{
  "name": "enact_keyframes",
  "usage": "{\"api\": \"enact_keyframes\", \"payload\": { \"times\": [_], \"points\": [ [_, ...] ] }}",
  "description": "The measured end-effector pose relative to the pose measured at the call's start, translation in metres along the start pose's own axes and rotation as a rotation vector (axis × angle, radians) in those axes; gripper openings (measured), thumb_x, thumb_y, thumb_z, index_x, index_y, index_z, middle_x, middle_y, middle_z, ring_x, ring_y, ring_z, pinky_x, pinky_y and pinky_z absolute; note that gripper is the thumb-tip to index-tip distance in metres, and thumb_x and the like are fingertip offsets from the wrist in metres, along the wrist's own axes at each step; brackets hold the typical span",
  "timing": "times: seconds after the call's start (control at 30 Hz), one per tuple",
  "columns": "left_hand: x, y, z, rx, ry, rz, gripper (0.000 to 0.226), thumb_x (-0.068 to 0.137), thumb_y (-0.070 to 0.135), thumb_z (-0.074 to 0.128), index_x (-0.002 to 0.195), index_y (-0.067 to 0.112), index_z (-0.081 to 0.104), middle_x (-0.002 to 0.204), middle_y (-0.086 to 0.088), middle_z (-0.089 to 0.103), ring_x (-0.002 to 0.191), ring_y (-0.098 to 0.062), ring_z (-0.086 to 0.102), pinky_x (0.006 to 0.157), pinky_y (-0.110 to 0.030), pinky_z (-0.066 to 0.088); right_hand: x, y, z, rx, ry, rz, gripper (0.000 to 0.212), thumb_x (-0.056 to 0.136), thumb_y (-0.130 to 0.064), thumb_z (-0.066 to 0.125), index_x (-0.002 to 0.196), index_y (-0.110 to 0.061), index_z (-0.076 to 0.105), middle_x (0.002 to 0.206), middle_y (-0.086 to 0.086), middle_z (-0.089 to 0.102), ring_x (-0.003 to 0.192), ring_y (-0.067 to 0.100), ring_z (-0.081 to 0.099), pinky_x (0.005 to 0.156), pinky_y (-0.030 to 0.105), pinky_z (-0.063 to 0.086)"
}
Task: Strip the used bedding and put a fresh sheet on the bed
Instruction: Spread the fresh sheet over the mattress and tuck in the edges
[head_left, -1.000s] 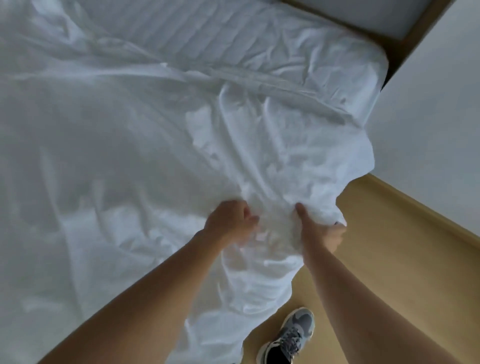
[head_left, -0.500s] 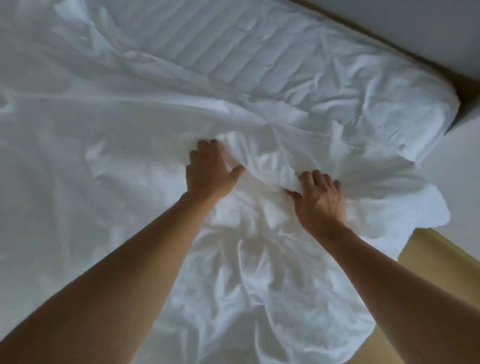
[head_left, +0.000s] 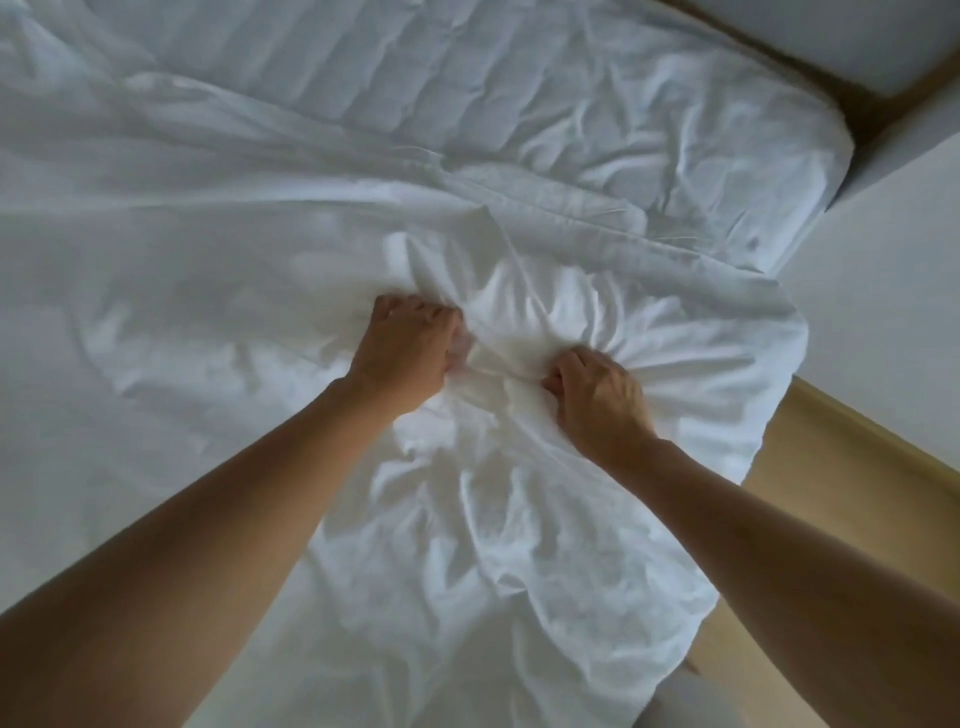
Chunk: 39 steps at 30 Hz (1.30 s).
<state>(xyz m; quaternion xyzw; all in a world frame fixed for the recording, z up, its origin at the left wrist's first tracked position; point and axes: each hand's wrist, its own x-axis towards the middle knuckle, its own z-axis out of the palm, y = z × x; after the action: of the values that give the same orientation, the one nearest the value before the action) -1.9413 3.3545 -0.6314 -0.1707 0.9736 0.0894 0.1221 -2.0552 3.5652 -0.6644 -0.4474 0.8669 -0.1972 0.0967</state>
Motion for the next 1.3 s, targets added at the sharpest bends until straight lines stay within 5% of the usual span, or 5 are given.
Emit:
{"api": "enact_keyframes", "payload": {
  "times": [0.23, 0.57, 0.87, 1.17, 1.3],
  "points": [
    [-0.021, 0.013, -0.020, -0.073, 0.083, 0.183, 0.034, 0.081, 0.012, 0.072, 0.114, 0.011, 0.063, 0.113, -0.009, 0.059, 0.097, -0.032, 0.058, 0.083, -0.043, 0.045, -0.036, -0.024, -0.041, 0.126, -0.090, -0.069, 0.020, 0.093, -0.012, 0.069, 0.079, -0.004, 0.056, 0.072, 0.008, 0.055, 0.063, 0.025, 0.052, 0.062, 0.037, 0.046],
    [-0.062, 0.016, -0.019, 0.002, -0.014, 0.331, 0.025, 0.065, 0.004, 0.081, 0.079, 0.019, 0.067, 0.076, 0.002, 0.062, 0.074, -0.026, 0.062, 0.081, -0.039, 0.040, -0.043, -0.058, -0.066, 0.346, -1.031, 0.099, 0.027, 0.096, -0.039, 0.065, 0.073, -0.032, 0.052, 0.076, -0.011, 0.053, 0.062, 0.004, 0.049, 0.054, 0.019, 0.032],
    [-0.120, 0.003, -0.035, -0.184, -0.296, 0.264, 0.017, 0.080, 0.008, 0.077, 0.078, 0.018, 0.063, 0.074, 0.007, 0.054, 0.066, -0.021, 0.055, 0.061, -0.031, 0.046, -0.034, -0.011, -0.056, -0.065, -0.087, 0.126, 0.039, 0.080, -0.031, 0.080, 0.112, -0.015, 0.066, 0.112, 0.009, 0.064, 0.099, 0.032, 0.059, 0.079, 0.044, 0.046],
    [0.016, 0.064, -0.058, -0.228, 0.036, 0.153, 0.020, 0.092, 0.011, 0.062, 0.110, 0.009, 0.072, 0.108, -0.017, 0.063, 0.097, -0.040, 0.061, 0.085, -0.047, 0.051, -0.001, 0.036, -0.033, -0.229, -0.311, 0.356, 0.064, 0.096, -0.043, 0.054, 0.154, -0.037, 0.028, 0.166, 0.005, 0.013, 0.152, 0.035, 0.007, 0.121, 0.052, 0.011],
    [0.089, 0.079, -0.061, -0.036, -0.166, 0.020, 0.022, 0.087, 0.028, 0.074, 0.105, 0.017, 0.066, 0.117, -0.010, 0.057, 0.108, -0.035, 0.055, 0.088, -0.040, 0.043, -0.007, 0.042, -0.038, -0.226, -0.017, 0.425, 0.041, 0.087, -0.036, 0.067, 0.127, -0.029, 0.060, 0.139, 0.010, 0.048, 0.129, 0.036, 0.044, 0.101, 0.048, 0.035]
  ]
}}
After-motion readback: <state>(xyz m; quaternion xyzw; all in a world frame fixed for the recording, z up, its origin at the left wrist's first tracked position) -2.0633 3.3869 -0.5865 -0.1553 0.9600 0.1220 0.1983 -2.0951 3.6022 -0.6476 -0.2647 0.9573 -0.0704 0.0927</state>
